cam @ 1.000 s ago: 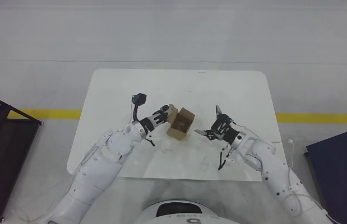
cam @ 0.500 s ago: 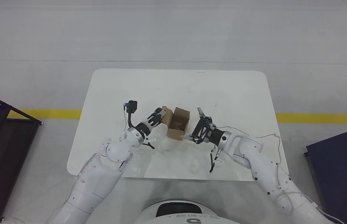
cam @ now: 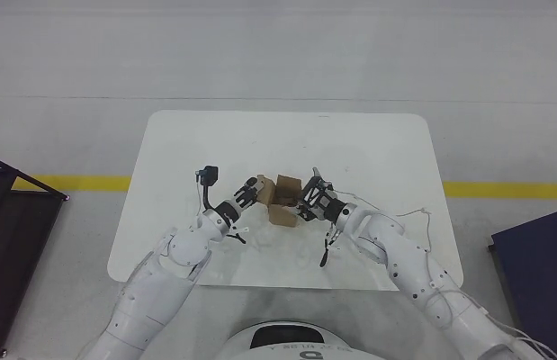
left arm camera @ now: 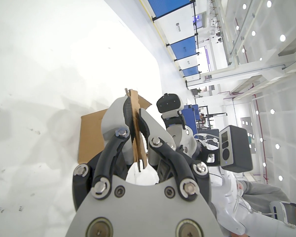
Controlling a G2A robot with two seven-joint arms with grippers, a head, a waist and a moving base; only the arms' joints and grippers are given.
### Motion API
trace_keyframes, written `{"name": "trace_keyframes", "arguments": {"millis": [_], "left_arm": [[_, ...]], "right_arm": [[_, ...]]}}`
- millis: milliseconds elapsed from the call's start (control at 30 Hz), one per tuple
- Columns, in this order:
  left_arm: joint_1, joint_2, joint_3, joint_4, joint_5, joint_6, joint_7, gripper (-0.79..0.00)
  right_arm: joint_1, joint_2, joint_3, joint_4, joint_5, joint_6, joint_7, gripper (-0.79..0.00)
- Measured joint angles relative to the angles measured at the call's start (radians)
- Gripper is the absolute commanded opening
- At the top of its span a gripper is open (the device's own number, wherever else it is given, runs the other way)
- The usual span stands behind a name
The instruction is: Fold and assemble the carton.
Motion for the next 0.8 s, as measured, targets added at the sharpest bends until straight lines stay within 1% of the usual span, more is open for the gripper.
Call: {"name": "trace_keyframes", "arguments": {"millis": [300,533,700,800], "left_arm": [[0.026,0.006,-0.034,-0.044,0.019,0.016,-0.026,-0.785],[0.014,0.006,-0.036,-0.044,0.031,0.036,-0.061,-0.785],[0.005,0.005,-0.035,-0.041,0.035,0.038,-0.068,-0.785],[0.0,0.004,-0.034,-0.039,0.035,0.04,-0.068,-0.785]], "right_arm": [[0.027,-0.017,-0.01,0.029,0.008,0.052,0.073,0.0],[0.056,-0.032,-0.039,0.045,-0.036,0.081,0.128,0.0],[0.072,-0.042,-0.054,0.058,-0.063,0.092,0.143,0.0],[0.074,-0.045,-0.044,0.051,-0.047,0.091,0.126,0.0]]}}
